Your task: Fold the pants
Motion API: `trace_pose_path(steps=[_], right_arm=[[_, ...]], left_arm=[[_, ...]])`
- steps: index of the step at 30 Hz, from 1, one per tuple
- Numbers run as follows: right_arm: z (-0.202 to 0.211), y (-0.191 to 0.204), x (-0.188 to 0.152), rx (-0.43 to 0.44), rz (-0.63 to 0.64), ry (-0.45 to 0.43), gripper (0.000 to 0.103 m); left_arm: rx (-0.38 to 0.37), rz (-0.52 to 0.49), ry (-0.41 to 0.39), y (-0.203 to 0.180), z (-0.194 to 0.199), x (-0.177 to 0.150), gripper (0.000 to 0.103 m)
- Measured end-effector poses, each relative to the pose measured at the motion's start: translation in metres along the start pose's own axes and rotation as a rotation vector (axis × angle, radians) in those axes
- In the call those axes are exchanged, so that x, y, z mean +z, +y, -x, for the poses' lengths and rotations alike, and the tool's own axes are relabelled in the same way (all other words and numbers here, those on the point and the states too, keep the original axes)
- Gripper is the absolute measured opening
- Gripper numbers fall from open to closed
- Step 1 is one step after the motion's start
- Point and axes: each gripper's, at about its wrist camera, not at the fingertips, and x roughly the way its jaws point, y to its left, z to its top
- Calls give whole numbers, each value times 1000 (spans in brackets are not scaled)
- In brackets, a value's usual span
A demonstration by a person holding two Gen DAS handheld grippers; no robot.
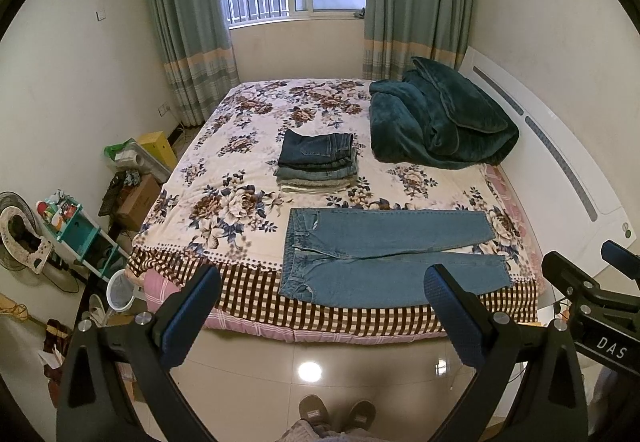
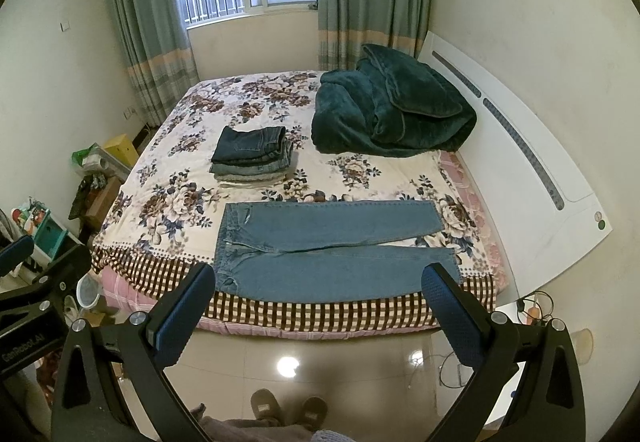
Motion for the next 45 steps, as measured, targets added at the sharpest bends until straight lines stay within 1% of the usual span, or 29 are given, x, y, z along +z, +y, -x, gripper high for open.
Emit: trace_pose_path(steps=[9,13,16,19,21,24,27,33,37,40,42,45], right_arm=[[0,2,0,5,4,2,103],[-3,1,-1,14,8,9,103],[-14,-6,1,21,11,15,103],[-33,-16,4,13,11,23,103],[-60,-26,7,4,9,33,103],[-91,-41,9,3,-1,56,103],[-127,-57,14,-30,-17,84,103],[-210,-90,26,-106,-64,131,103],[-274,-113,42,-145,-109,160,103],[-330,-131,61,-170,-154,188,103],[-365,-141,75,-186,-185,209,103],[-430,-157,98,-207,-253,273,103]], left_arm=[[0,2,1,1,0,-1,103],[10,9,6,0,1,3,103],[31,21,2,-4,-5,2,103],[77,37,-5,-8,-21,4,103],[112,53,-2,-11,-38,7,103],[146,85,-4,-12,-60,13,103],[172,98,9,-19,-88,18,103],[192,80,64,-32,-149,34,103],[187,57,89,-43,-197,54,103],[180,37,115,-52,-239,73,103],[167,24,145,-57,-275,87,103],[147,31,201,-60,-325,105,103]])
